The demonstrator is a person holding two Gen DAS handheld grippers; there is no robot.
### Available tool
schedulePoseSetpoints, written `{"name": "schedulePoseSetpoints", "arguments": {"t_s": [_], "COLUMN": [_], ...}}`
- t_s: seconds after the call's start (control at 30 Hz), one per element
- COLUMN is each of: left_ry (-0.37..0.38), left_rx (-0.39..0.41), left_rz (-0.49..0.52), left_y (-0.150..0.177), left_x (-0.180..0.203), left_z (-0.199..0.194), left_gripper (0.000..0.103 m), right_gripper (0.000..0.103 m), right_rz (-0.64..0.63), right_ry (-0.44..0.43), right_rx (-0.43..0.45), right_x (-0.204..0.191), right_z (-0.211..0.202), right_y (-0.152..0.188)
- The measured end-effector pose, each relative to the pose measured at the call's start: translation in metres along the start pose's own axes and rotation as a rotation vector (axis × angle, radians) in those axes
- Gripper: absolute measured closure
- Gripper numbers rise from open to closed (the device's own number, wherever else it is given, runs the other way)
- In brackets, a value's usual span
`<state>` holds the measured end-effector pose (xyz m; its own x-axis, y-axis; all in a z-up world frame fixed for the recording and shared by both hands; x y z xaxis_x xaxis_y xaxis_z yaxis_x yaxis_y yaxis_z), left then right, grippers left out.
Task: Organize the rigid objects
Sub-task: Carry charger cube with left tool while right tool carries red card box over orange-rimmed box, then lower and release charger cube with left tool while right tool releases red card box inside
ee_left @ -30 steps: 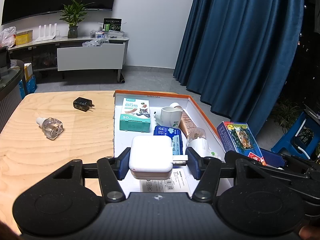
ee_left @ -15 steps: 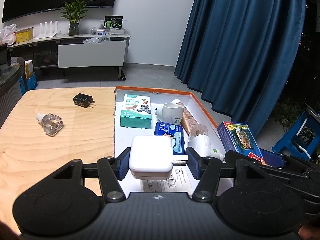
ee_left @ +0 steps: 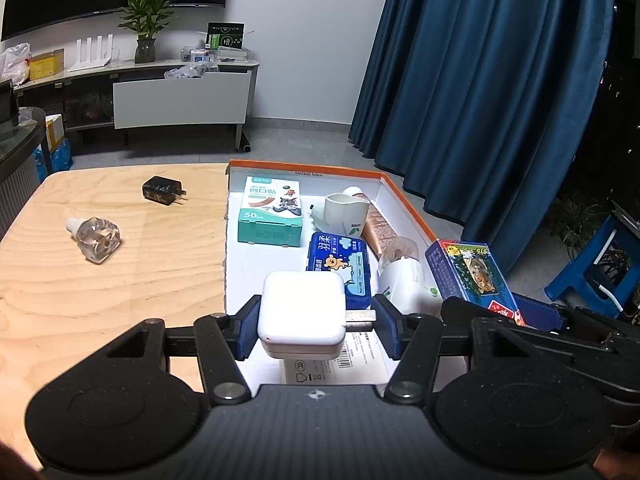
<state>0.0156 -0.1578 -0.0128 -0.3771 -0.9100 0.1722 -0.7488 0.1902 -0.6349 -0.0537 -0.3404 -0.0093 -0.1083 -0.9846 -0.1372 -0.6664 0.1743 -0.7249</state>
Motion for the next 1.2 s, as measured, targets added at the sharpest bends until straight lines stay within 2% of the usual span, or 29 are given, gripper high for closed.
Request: {"name": "schedulePoseSetpoints", "arguments": {"t_s": [0.93,1.2], "left_ry": [-0.006,-0.004], "left_rx": [-0.012,-0.023], "left_rz": [-0.012,-0.005], "left_y": [-0.001,-0.002], "left_x": [-0.005,-0.005], "left_z": [0.005,0.009], "left_gripper": [0.044,0.044], "right_gripper": [0.03,0.028], "right_rz": [0.006,0.036], "right_ry": [-0.015,-0.024], "right_rx": [-0.005,0.028], "right_x": [0.0,0.01], "right_z": [0.015,0.006], "right_y": [-0.001,-0.003]}}
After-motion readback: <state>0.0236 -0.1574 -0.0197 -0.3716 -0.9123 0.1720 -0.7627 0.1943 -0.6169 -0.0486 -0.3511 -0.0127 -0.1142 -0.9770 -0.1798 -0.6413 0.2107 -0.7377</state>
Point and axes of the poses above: each gripper's, at about its wrist camera, not at the fingertips, and z roughly the way its jaws point, x to its right, y to its underside, the point moved 2 cm from there along z, roughly the way its jaws point, and after that the axes turned 13 degrees about -x, right-handed, at the moved point
